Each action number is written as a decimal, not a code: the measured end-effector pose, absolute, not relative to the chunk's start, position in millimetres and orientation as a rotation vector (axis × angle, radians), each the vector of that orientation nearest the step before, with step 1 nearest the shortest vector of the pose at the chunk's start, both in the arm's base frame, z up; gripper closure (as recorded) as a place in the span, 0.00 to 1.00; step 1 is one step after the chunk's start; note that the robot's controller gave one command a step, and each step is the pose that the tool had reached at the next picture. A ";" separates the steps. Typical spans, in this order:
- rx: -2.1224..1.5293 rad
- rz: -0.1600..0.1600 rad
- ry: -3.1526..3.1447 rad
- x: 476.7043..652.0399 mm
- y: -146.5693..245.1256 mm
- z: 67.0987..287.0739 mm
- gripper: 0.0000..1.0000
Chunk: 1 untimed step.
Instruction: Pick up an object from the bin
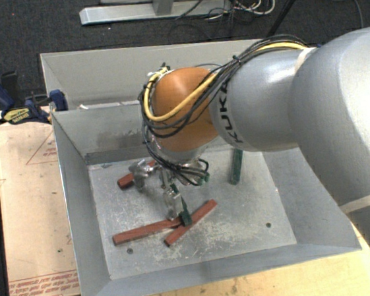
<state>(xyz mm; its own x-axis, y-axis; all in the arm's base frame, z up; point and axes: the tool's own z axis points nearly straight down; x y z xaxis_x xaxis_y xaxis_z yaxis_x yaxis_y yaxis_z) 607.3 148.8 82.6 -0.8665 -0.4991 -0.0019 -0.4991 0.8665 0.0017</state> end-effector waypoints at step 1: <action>-0.724 0.006 3.058 601.8 97.8 117.1 0.00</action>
Offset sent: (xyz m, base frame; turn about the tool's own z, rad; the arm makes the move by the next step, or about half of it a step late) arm -0.0279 -0.1024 0.0277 -0.2633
